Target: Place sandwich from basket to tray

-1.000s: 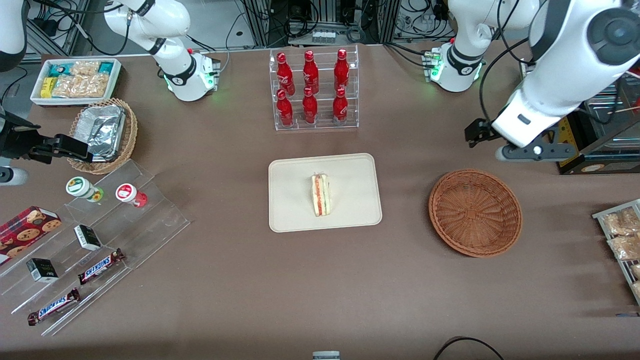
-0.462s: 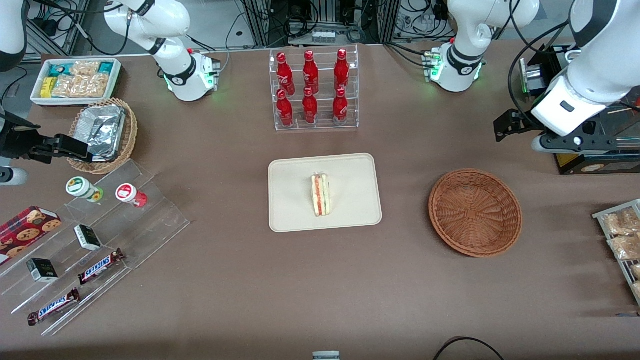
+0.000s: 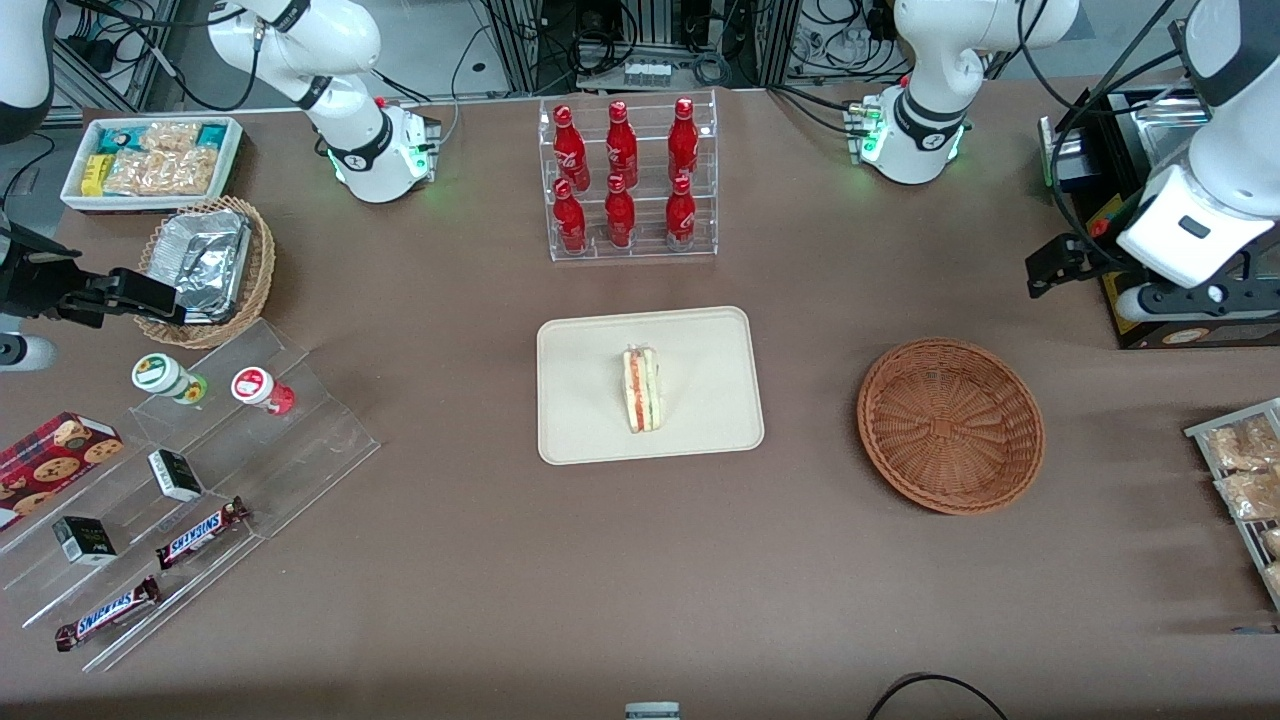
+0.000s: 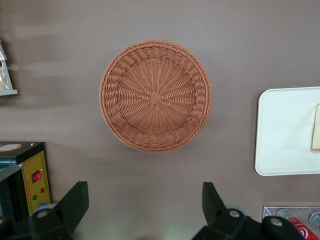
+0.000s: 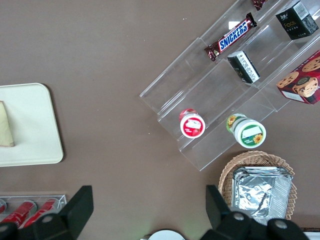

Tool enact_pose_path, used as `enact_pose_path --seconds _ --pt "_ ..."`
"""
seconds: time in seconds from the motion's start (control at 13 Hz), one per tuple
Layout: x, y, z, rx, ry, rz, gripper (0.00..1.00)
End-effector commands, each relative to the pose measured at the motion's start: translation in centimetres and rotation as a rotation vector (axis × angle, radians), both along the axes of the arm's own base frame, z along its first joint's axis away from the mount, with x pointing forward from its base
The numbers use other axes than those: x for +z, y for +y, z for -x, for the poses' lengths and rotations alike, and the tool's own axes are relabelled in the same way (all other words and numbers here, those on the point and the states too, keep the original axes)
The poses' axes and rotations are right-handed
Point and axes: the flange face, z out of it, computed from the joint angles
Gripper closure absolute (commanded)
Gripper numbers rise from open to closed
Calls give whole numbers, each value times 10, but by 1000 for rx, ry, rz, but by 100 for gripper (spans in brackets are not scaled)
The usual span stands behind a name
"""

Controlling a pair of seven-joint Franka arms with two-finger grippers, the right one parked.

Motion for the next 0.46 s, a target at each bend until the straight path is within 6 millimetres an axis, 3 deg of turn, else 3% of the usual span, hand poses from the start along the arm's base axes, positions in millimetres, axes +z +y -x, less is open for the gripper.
enact_pose_path --seconds 0.0,0.38 --pt "11 2 -11 -59 -13 9 0" --pt "12 -5 -20 -72 -19 -1 0"
